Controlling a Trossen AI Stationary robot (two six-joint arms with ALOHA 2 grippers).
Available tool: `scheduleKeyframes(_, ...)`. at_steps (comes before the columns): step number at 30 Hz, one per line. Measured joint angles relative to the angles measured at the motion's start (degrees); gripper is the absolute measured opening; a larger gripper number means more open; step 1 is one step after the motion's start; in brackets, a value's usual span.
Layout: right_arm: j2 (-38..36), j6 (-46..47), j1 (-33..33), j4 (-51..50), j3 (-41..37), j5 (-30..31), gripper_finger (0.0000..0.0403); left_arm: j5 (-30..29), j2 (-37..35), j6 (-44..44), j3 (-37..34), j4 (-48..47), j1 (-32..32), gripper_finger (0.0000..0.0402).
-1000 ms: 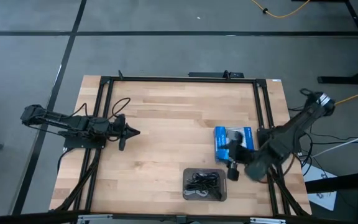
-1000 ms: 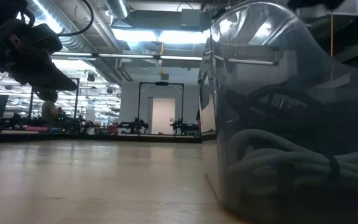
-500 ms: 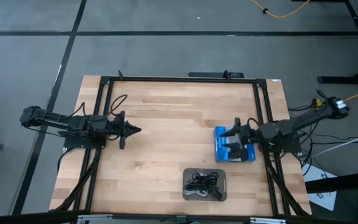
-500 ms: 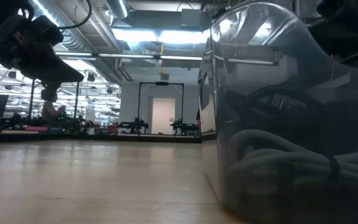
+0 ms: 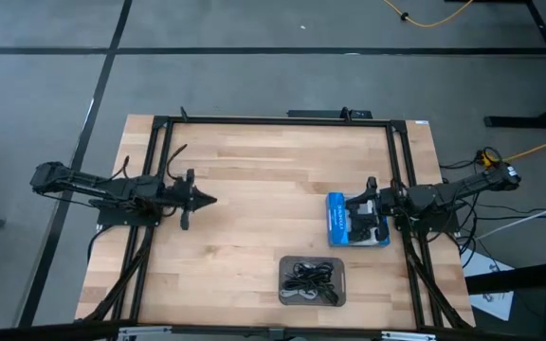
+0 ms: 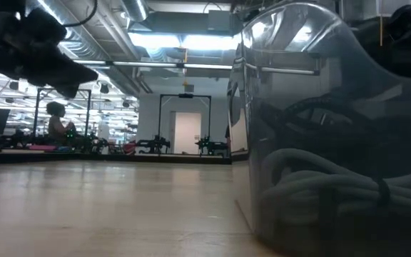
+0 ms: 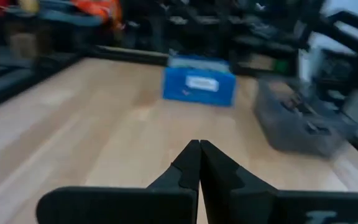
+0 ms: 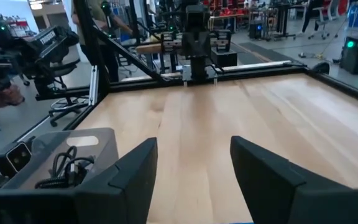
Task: Pick and place USB-C Cables
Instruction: Return to Home Position
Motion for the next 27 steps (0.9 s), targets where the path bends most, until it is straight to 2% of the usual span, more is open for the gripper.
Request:
scheduleKeyframes(3,-1.4,-1.4,0.0,-1.2,0.0,0.0,0.0208,3.8,0.0,2.5,-0.3,1.4,0.0,0.0)
scheduleKeyframes(7,-1.4,-1.6,0.0,-1.2,0.0,0.0,0.0208,4.3,-0.4,4.0,-0.3,1.7,0.0,0.0)
scheduleKeyframes(12,-1.3,-1.6,0.0,-1.3,0.0,0.0,0.0208,2.6,-0.7,7.9,-0.3,1.6,0.0,0.0)
scheduleKeyframes(15,-1.3,-1.6,0.0,-1.3,0.0,0.0,0.0208,1.0,-0.7,7.2,-0.3,1.1,0.0,0.0)
scheduleKeyframes(27,-1.3,-1.6,0.0,-1.3,0.1,0.0,0.0208,0.8,-0.7,7.5,-0.4,1.2,0.0,0.0)
